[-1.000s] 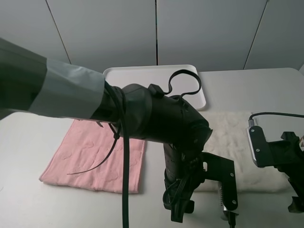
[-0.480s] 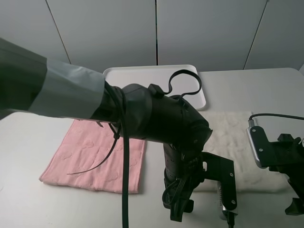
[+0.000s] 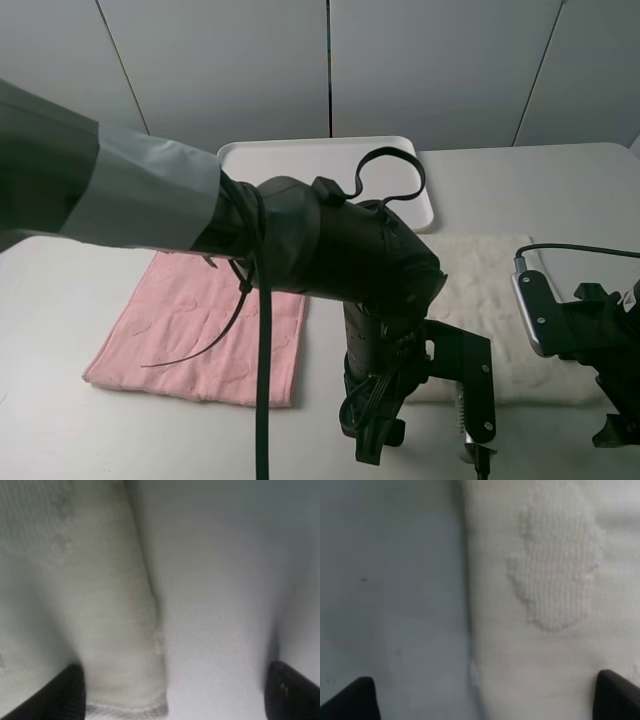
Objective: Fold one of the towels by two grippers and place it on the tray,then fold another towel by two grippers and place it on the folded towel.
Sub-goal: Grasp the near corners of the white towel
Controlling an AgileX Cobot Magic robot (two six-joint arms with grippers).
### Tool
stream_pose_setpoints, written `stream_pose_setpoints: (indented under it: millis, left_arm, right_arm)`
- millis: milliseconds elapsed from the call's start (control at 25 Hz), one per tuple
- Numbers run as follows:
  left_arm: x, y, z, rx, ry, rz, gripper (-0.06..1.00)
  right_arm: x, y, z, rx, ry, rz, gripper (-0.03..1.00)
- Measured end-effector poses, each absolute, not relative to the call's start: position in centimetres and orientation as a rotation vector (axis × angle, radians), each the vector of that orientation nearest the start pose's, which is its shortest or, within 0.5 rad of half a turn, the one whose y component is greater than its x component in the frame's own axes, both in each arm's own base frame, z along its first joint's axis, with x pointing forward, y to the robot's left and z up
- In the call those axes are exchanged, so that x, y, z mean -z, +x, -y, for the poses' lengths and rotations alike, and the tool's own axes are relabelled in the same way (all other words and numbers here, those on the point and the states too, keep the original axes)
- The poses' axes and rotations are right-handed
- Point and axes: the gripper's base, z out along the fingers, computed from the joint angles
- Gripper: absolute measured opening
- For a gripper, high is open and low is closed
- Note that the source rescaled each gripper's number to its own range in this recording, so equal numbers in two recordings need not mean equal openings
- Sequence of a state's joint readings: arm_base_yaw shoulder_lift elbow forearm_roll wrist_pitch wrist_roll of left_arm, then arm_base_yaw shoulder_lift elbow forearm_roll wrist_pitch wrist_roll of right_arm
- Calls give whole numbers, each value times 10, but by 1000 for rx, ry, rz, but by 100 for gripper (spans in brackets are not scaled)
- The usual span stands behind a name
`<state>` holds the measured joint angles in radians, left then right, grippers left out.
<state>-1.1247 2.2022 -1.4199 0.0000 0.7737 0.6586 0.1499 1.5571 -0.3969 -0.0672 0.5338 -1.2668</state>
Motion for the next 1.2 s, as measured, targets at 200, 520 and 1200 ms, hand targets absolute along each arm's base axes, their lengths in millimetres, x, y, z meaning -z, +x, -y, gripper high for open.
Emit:
stream_pose_setpoints:
  millis: [200, 520, 1200]
  left_arm:
    - [-94, 178, 373, -38, -2522, 2036, 99]
    - [-94, 178, 373, -38, -2522, 2036, 99]
    - [-94, 178, 373, -38, -2515, 2040, 99]
  right_arm:
    - [-105, 171, -22, 48, -2160, -2328, 61]
    - [-105, 176, -23, 86, -2107, -2316, 15]
    - [-104, 173, -21, 99, -2086, -2345, 65]
